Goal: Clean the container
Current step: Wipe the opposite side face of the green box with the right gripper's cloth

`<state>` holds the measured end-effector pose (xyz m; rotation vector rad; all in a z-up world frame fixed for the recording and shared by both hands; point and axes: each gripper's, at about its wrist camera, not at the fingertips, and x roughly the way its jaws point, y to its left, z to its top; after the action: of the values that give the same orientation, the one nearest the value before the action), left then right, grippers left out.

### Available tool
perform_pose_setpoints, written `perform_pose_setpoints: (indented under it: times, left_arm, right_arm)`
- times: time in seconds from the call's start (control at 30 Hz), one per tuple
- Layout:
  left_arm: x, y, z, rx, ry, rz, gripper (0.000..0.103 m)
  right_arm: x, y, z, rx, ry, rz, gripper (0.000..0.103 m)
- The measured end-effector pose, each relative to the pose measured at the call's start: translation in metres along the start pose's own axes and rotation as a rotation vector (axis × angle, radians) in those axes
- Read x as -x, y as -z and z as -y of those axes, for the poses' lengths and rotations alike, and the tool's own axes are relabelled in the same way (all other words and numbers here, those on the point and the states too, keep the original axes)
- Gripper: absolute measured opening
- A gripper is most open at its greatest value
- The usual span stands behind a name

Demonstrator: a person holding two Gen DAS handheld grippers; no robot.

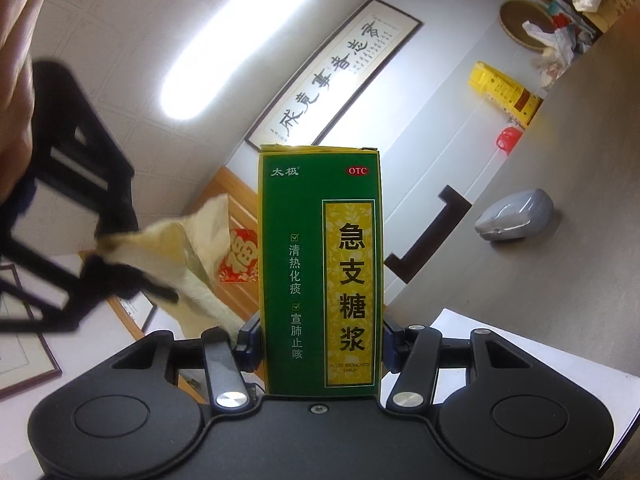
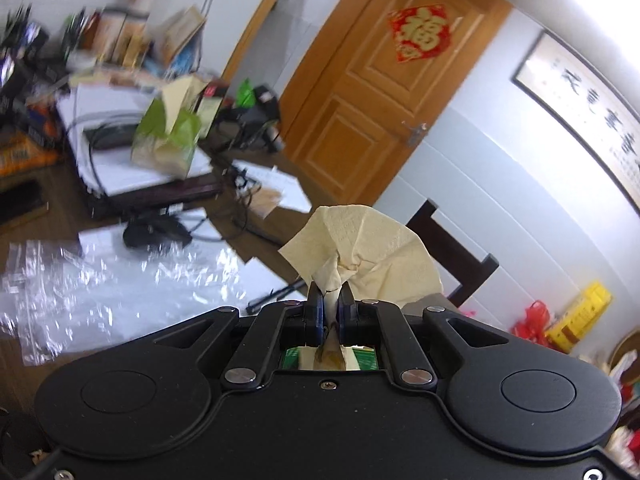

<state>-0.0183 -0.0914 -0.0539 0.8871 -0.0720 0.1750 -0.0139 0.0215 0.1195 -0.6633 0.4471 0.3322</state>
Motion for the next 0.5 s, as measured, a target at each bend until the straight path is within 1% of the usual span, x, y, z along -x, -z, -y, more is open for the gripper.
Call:
perform_pose_setpoints:
  times: [0.13,0.17,0.23,0.37,0.5]
  left_arm:
    - [0.003,0.001,0.007,-0.048,-0.032,0.017,0.052]
    - [0.003,0.001,0.008,-0.058,-0.04,0.022,0.052]
    - [0.004,0.001,0.01,-0.071,-0.048,0.027,0.052]
    - [0.003,0.003,0.015,-0.106,-0.076,0.039,0.052]
    - [0.002,0.003,0.015,-0.102,-0.072,0.038,0.052]
  right_arm:
    - [-0.019,-0.006,-0.011,0.048,-0.005,-0.088,0.006]
    - [-0.025,-0.009,-0.011,0.051,-0.021,-0.12,0.006]
    - [-0.034,-0.011,-0.015,0.034,-0.042,-0.179,0.006]
    - [-0.048,-0.011,-0.018,0.017,-0.078,-0.257,0.006]
    - [-0.047,-0.007,-0.026,0.024,-0.12,-0.277,0.006]
